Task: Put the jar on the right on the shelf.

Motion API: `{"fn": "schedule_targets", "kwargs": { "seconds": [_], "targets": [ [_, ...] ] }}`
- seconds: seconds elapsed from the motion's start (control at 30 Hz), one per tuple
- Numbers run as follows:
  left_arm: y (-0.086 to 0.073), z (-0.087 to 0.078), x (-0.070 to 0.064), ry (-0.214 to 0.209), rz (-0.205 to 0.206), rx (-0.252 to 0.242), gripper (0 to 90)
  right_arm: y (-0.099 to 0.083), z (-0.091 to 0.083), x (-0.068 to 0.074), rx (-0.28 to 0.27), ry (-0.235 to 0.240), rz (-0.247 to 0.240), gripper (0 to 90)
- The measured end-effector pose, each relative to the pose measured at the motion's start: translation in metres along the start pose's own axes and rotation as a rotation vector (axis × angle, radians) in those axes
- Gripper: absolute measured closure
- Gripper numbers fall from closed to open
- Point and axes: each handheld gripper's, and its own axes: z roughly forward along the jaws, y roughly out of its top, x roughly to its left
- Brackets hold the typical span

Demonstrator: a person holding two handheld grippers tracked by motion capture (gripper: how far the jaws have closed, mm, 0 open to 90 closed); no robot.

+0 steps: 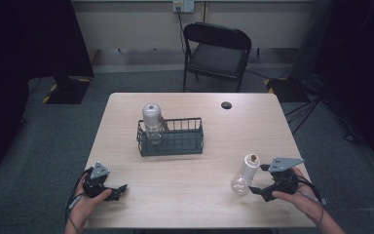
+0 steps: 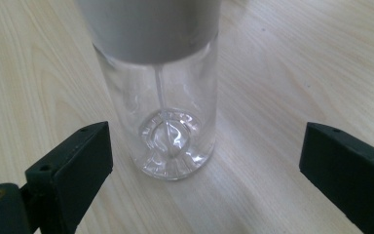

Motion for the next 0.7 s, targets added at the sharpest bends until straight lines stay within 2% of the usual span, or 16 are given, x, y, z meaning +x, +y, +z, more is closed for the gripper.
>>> {"fn": "schedule_targets", "kwargs": {
  "seconds": [0.3, 0.63, 0.7],
  "targets": [
    [0.0, 0.0, 0.0, 0.0, 0.0, 0.0, 0.3, 0.015, -0.003, 0.001, -0.041, 0.018, 0.003, 5.7],
    [0.0, 0.0, 0.0, 0.0, 0.0, 0.0, 0.3, 0.031, 0.0, 0.001, -0.105, 0.08, 0.042, 14.6],
    [0.0, 0.0, 0.0, 0.0, 0.0, 0.0, 0.3, 0.034, 0.002, 0.003, -0.111, 0.063, 0.035, 17.4]
  ]
}}
